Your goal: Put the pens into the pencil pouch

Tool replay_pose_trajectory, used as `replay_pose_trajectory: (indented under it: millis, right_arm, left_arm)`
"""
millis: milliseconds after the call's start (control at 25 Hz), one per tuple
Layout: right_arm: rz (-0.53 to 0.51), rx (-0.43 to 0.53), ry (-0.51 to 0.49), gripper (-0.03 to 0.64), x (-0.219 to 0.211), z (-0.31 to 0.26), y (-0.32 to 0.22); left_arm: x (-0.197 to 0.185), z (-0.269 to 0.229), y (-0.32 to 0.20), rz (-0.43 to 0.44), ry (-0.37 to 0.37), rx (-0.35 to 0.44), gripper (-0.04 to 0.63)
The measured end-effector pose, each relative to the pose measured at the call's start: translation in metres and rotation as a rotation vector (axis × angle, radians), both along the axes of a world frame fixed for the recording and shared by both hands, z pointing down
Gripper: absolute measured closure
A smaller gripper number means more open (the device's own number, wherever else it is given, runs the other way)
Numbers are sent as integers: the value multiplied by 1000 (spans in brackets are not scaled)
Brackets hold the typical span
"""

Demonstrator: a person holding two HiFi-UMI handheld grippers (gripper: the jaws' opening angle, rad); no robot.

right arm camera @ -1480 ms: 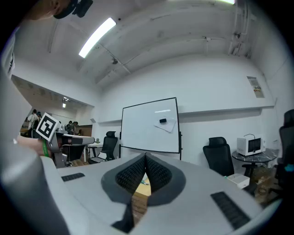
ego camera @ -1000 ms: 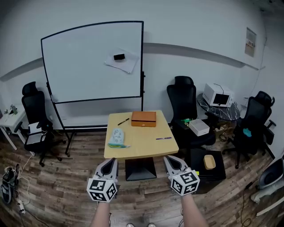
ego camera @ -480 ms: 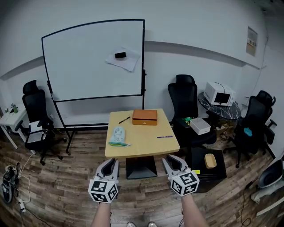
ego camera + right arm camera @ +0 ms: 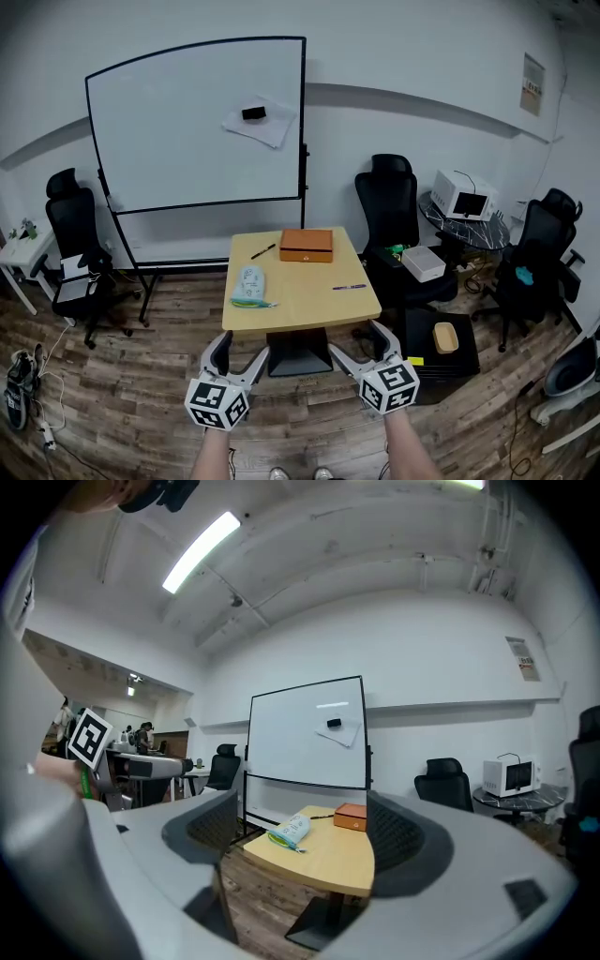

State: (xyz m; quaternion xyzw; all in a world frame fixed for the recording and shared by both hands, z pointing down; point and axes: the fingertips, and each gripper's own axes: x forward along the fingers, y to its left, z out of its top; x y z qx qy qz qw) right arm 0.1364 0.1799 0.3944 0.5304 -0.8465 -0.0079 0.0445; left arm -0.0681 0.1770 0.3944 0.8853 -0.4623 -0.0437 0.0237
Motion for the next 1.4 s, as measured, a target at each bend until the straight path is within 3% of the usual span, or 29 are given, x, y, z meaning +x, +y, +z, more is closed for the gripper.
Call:
replay_pose_trajectory:
  millis: [1000,1400]
  right_arm:
    - [69,-3,25,233,-38,4,-30]
    - [44,-20,26,242,-33,21,-98]
  left_arm:
    - [-40,3,-42,68,-30,7,270]
    - [-38,30,-106,57,-53,-37,270]
